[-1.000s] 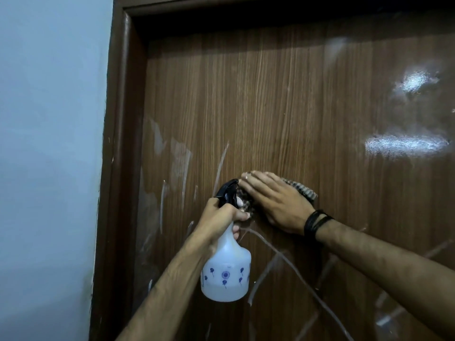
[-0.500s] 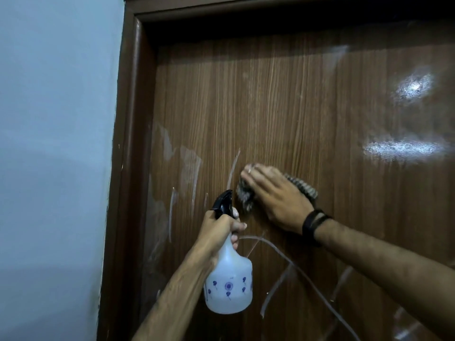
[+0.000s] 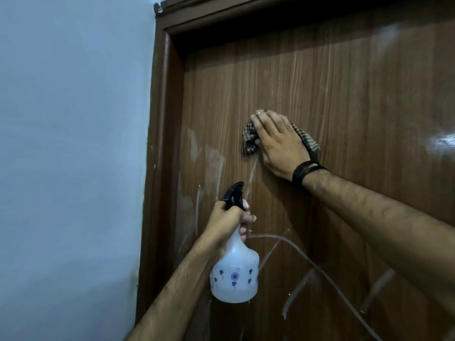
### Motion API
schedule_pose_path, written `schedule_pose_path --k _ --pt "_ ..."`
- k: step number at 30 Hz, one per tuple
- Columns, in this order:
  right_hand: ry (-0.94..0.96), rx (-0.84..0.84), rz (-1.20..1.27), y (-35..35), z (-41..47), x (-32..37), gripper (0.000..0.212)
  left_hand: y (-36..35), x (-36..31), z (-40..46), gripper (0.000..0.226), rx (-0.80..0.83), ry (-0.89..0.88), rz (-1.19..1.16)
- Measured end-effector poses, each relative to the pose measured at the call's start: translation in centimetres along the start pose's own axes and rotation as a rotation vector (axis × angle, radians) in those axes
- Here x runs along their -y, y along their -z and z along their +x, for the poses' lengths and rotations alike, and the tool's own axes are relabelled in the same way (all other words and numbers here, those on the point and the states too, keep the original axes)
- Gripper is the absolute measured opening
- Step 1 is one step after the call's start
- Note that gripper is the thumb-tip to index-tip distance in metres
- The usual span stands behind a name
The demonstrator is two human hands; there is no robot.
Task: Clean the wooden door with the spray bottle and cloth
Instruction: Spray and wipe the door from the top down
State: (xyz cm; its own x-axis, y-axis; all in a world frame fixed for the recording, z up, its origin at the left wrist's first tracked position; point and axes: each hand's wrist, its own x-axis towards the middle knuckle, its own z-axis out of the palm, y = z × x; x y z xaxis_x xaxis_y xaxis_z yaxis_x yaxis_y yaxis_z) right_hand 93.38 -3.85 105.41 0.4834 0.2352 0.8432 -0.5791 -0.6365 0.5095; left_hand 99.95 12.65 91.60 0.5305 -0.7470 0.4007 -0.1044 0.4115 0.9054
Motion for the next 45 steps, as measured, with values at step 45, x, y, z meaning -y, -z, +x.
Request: schedule_pose_path --k 45 --pt "0.188 0.046 -0.082 -4.6 1.1 11.2 0.06 11.7 -0.1 3.8 0.025 0.096 -0.016 -0.048"
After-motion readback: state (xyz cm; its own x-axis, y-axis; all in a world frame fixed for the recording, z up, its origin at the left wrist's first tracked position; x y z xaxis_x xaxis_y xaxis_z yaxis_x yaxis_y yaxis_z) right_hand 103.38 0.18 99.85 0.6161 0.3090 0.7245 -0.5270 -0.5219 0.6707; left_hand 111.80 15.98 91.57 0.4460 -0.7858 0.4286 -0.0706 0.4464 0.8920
